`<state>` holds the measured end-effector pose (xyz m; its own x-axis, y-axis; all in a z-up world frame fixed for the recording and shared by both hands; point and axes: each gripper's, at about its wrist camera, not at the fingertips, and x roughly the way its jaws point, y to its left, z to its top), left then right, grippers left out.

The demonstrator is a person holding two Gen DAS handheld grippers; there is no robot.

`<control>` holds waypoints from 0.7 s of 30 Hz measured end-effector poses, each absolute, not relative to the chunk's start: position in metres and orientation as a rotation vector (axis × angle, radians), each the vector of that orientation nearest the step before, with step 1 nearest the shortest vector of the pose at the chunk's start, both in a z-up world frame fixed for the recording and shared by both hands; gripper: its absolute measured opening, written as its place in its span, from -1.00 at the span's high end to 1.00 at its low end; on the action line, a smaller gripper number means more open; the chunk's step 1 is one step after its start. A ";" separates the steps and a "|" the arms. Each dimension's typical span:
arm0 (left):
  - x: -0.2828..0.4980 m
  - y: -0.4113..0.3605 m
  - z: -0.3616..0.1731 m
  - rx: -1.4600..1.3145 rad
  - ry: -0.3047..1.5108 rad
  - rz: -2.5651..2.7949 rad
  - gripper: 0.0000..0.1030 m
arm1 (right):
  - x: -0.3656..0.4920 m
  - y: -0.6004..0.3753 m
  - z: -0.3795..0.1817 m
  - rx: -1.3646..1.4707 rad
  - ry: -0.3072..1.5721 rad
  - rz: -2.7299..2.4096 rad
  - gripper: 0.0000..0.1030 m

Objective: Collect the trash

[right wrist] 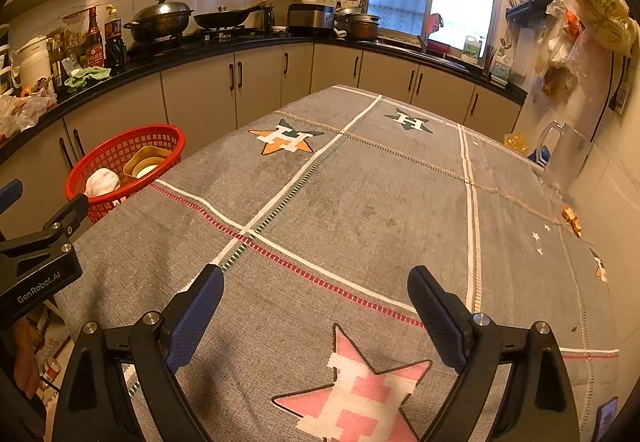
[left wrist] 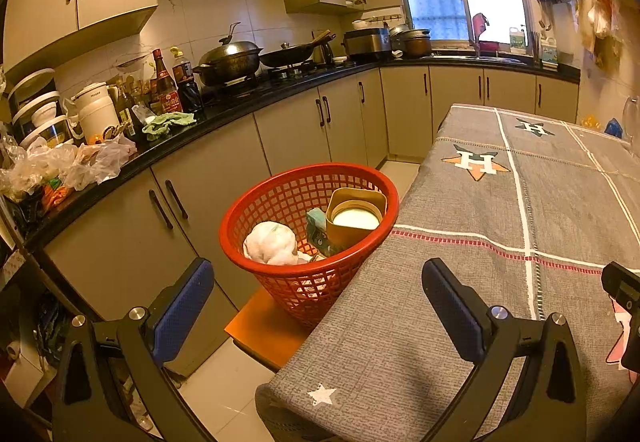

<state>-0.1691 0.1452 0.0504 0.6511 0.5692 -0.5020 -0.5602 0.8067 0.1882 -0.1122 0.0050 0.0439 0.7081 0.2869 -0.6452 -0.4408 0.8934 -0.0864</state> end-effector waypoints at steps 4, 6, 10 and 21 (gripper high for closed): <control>-0.169 0.145 0.050 0.018 0.576 0.641 -1.00 | -0.112 0.005 0.044 -0.242 0.673 0.409 -0.85; -0.168 0.144 0.049 0.019 0.576 0.640 -1.00 | -0.112 0.004 0.043 -0.241 0.674 0.409 -0.85; -0.167 0.144 0.049 0.019 0.576 0.640 -1.00 | -0.112 0.004 0.042 -0.240 0.678 0.409 -0.85; -0.168 0.144 0.051 0.019 0.575 0.639 -1.00 | -0.113 0.003 0.042 -0.237 0.679 0.408 -0.85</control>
<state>-0.1677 0.1440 0.0513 0.6527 0.5685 -0.5007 -0.5580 0.8078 0.1898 -0.1126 0.0026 0.0417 0.7036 0.2873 -0.6499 -0.4390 0.8950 -0.0796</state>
